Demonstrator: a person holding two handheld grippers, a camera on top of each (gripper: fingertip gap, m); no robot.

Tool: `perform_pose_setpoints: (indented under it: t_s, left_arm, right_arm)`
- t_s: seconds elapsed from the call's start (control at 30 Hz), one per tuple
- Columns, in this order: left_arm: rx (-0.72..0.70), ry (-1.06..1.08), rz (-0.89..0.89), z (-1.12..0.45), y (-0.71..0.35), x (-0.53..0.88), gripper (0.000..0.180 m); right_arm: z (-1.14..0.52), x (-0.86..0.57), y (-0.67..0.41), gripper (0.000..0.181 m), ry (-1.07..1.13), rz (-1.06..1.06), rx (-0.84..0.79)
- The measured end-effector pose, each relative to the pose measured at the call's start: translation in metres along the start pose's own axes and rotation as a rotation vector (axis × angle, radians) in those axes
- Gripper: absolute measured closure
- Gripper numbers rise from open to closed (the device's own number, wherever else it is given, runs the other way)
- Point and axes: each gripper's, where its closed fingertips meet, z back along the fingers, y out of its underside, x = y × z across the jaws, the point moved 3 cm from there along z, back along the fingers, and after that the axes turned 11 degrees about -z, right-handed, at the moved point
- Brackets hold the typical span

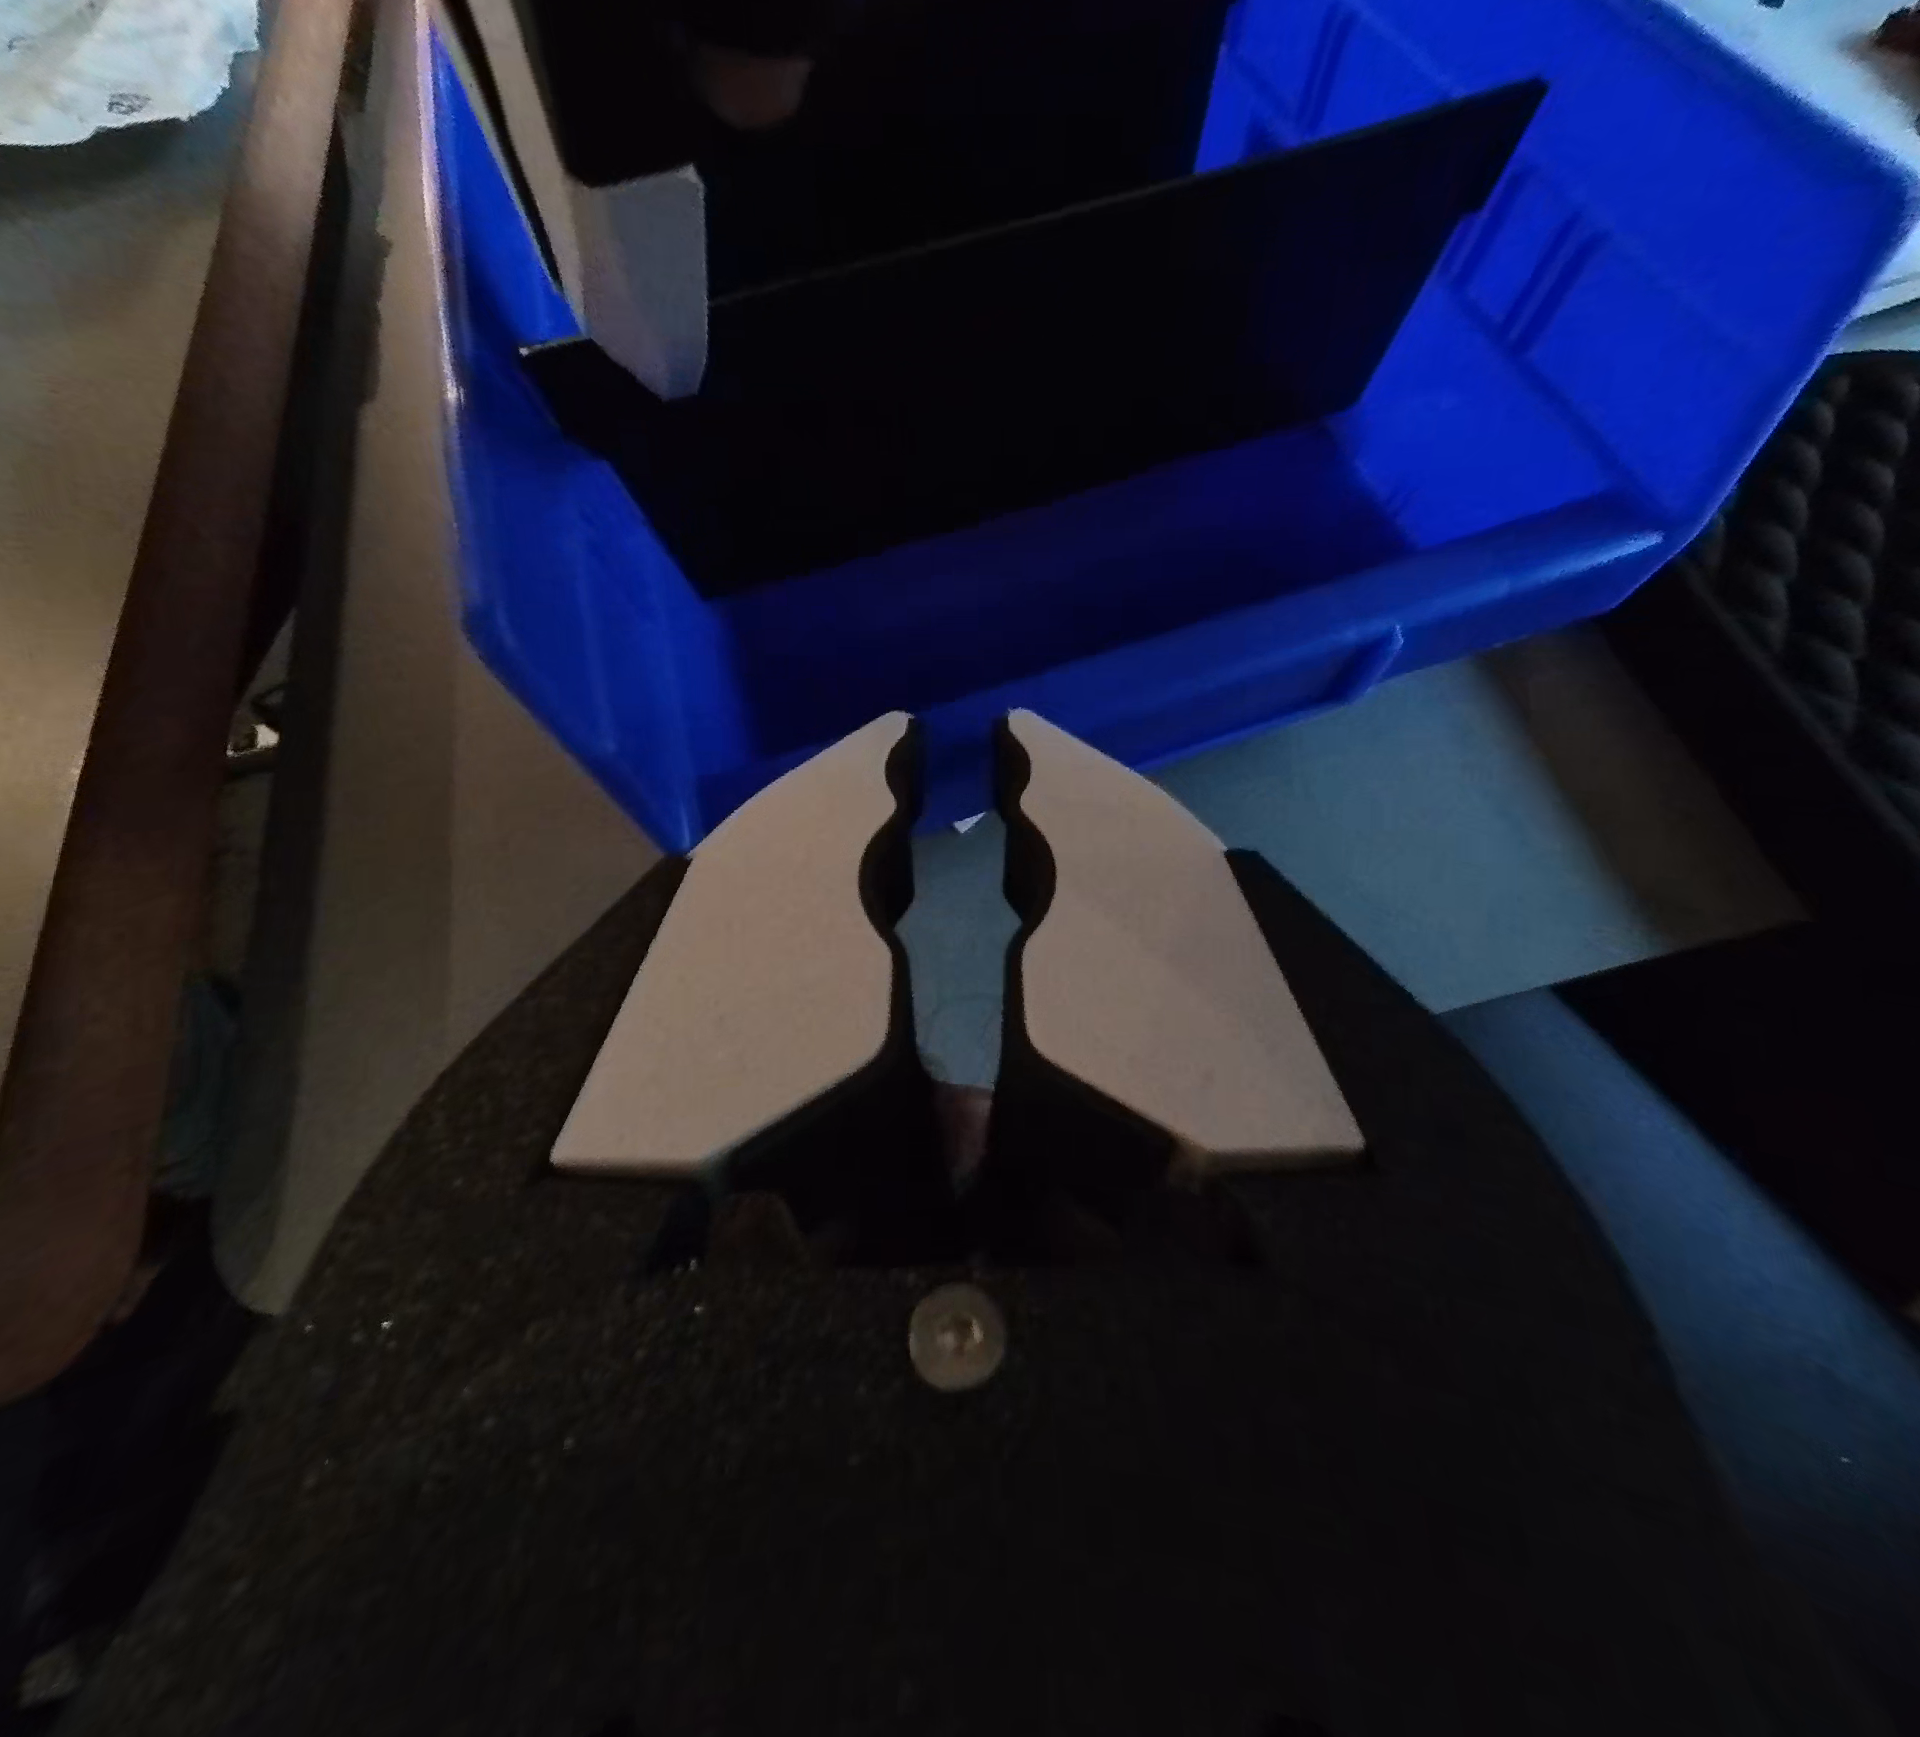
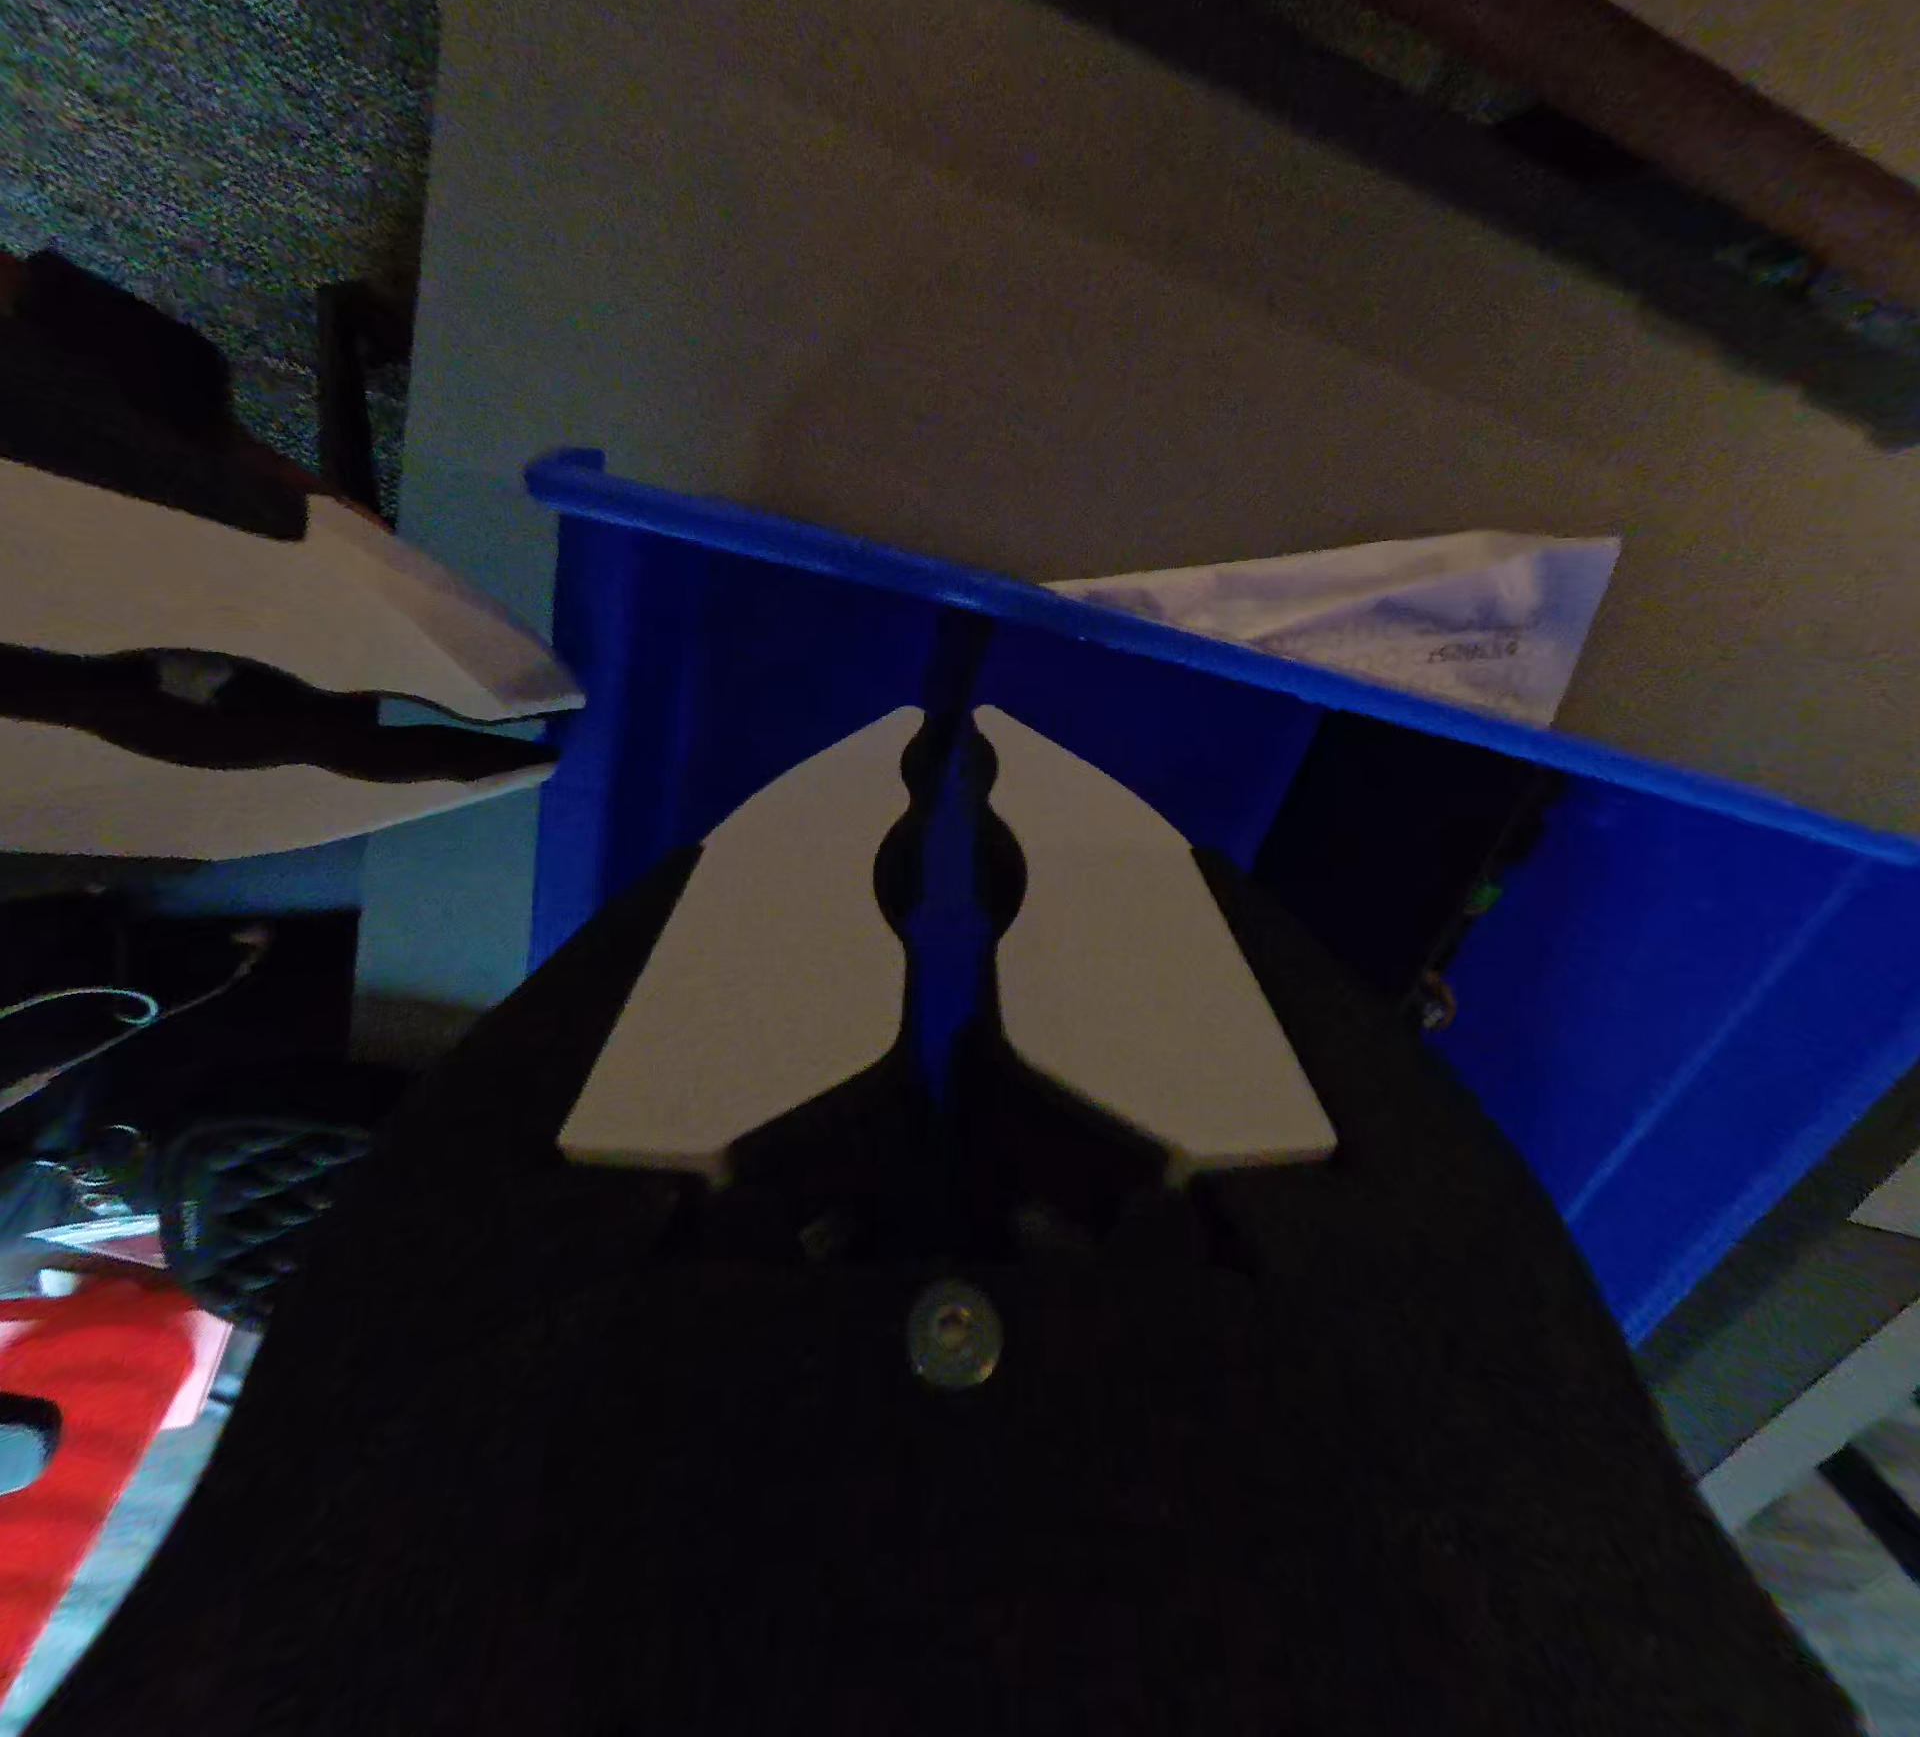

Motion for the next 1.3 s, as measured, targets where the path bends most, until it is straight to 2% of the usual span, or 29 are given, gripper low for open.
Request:
perform_pose_setpoints:
  t_s: [0.03, 0.57, 0.77, 0.9, 0.97, 1.03, 1.2, 1.3]
  left_arm:
    - [-0.002, 0.003, 0.002, -0.001, 0.000, -0.001, 0.168]
    - [0.010, -0.034, -0.012, 0.000, 0.004, 0.003, 0.169]
    - [0.039, -0.038, -0.036, 0.000, 0.004, 0.002, 0.169]
    - [0.067, -0.046, -0.078, 0.001, -0.001, -0.001, 0.166]
    - [0.041, -0.028, -0.094, 0.001, -0.010, -0.008, 0.165]
    - [0.003, -0.002, -0.104, 0.000, -0.019, -0.017, 0.163]
    - [-0.014, 0.053, -0.097, -0.017, -0.026, -0.031, 0.163]
    - [-0.027, 0.050, -0.098, -0.023, -0.029, -0.035, 0.164]
  right_arm:
    - [-0.001, 0.001, 0.001, 0.178, -0.007, -0.003, -0.003]
    - [-0.011, 0.002, 0.001, 0.179, 0.026, -0.002, 0.083]
    - [-0.014, 0.004, 0.000, 0.179, 0.044, -0.008, 0.060]
    - [-0.011, -0.003, 0.002, 0.177, 0.017, -0.011, -0.042]
    - [0.003, -0.001, 0.012, 0.146, -0.036, -0.083, -0.083]
    - [0.026, 0.000, 0.029, 0.142, -0.081, -0.118, -0.128]
    - [0.043, 0.002, 0.108, 0.145, -0.091, -0.162, 0.038]
    - [0.016, 0.010, 0.136, 0.156, -0.127, -0.171, 0.119]
